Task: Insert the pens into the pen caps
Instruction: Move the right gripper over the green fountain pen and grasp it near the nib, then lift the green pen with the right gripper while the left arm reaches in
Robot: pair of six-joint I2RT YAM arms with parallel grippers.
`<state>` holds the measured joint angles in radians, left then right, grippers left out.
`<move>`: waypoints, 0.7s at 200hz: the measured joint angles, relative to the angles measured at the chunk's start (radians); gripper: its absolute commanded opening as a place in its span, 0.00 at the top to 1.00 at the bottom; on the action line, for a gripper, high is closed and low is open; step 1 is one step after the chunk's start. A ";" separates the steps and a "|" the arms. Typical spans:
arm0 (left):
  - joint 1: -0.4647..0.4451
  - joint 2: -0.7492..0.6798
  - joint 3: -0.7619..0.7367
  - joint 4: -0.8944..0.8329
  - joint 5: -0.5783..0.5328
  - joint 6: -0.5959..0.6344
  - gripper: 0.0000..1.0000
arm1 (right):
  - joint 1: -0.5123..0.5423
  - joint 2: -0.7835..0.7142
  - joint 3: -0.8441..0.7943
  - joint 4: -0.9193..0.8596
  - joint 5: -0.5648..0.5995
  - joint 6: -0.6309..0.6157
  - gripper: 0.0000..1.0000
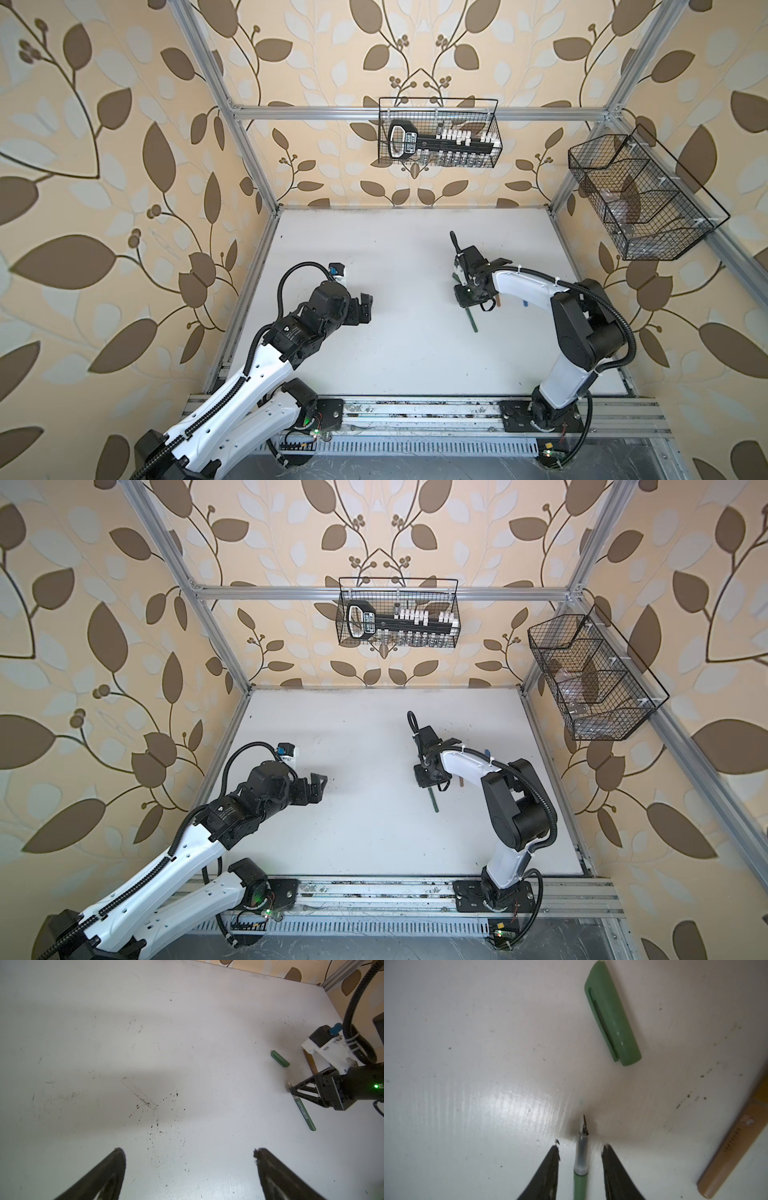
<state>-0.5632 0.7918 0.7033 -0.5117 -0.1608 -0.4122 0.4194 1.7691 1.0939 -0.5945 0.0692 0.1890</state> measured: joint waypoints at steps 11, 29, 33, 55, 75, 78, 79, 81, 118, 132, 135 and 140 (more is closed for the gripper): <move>0.000 0.000 0.000 0.000 0.000 0.000 0.01 | -0.002 0.012 0.005 -0.002 0.002 -0.007 0.68; 0.000 0.002 0.000 0.001 0.000 0.000 0.01 | -0.001 0.027 0.008 -0.008 0.003 -0.013 0.71; 0.000 0.002 0.000 0.001 0.000 0.000 0.01 | 0.001 0.031 0.008 -0.010 0.004 -0.014 0.71; 0.000 0.008 0.000 0.003 0.000 0.000 0.01 | 0.010 0.038 0.013 -0.016 0.015 -0.015 0.73; 0.000 0.015 0.000 0.008 0.000 0.000 0.01 | 0.019 0.043 0.017 -0.017 0.028 -0.016 0.76; 0.000 0.016 0.000 0.009 0.000 0.000 0.01 | 0.020 0.043 0.017 -0.017 0.029 -0.016 0.77; 0.000 0.016 0.000 0.009 0.000 0.000 0.01 | 0.021 0.043 0.017 -0.017 0.031 -0.016 0.77; 0.000 0.017 0.000 0.010 0.000 0.000 0.01 | 0.022 0.043 0.017 -0.017 0.031 -0.017 0.78; 0.000 0.027 0.000 0.018 0.001 0.000 0.01 | 0.023 0.049 0.024 -0.018 0.031 -0.027 0.84; 0.000 0.032 0.000 0.021 0.002 0.000 0.01 | 0.019 0.052 0.028 -0.018 0.028 -0.031 0.87; 0.000 0.034 0.000 0.022 0.003 0.000 0.01 | 0.018 0.053 0.028 -0.018 0.027 -0.031 0.88; 0.000 0.035 0.000 0.022 0.003 0.000 0.01 | 0.016 0.053 0.028 -0.018 0.027 -0.033 0.88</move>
<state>-0.5632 0.8268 0.7033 -0.4896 -0.1574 -0.4122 0.4358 1.8217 1.1221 -0.6121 0.0967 0.1562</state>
